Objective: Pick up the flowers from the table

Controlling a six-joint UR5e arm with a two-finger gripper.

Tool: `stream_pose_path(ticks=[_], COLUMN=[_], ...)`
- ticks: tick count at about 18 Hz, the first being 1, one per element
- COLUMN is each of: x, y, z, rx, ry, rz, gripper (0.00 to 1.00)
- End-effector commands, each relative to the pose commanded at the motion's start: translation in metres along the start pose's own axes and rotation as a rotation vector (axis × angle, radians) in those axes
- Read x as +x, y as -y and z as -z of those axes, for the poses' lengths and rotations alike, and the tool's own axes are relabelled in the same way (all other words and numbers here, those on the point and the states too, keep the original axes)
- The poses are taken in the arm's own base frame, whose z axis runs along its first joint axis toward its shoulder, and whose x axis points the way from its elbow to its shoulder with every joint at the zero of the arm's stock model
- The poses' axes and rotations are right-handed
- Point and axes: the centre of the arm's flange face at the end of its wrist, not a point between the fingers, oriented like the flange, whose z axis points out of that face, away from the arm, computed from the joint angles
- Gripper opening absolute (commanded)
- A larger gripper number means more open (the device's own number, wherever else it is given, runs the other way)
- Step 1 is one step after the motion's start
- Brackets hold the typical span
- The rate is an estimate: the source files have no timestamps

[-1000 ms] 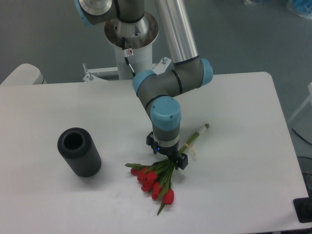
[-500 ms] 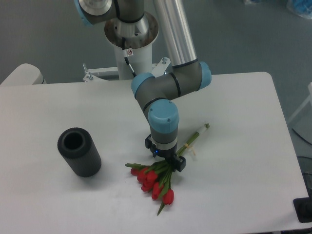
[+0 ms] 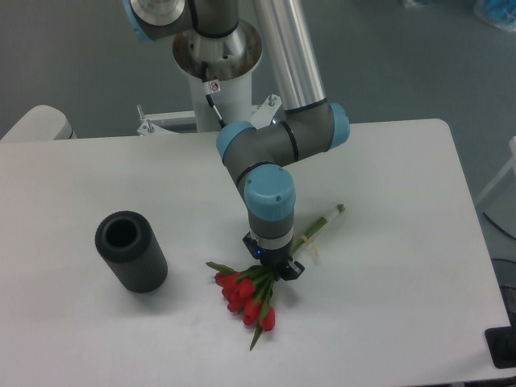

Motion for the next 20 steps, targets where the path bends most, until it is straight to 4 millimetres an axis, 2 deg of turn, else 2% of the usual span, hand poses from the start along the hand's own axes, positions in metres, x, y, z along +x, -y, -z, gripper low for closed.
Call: stream_pose_path(ticks=[5,10,14,20], x=[-0.005,-0.009,-0.001,0.012], y=[0.004,0.027,0.030,0.039], z=[0.011,0.065,0.116,0.170], rx=[0.015,0.160,0.287,0.491], ry=[0.020,0.048,0.041,0.002], rz=[-0.004,-0.018,-0.003,0.049], gripper=[0.21,0.21,0.21,0.21])
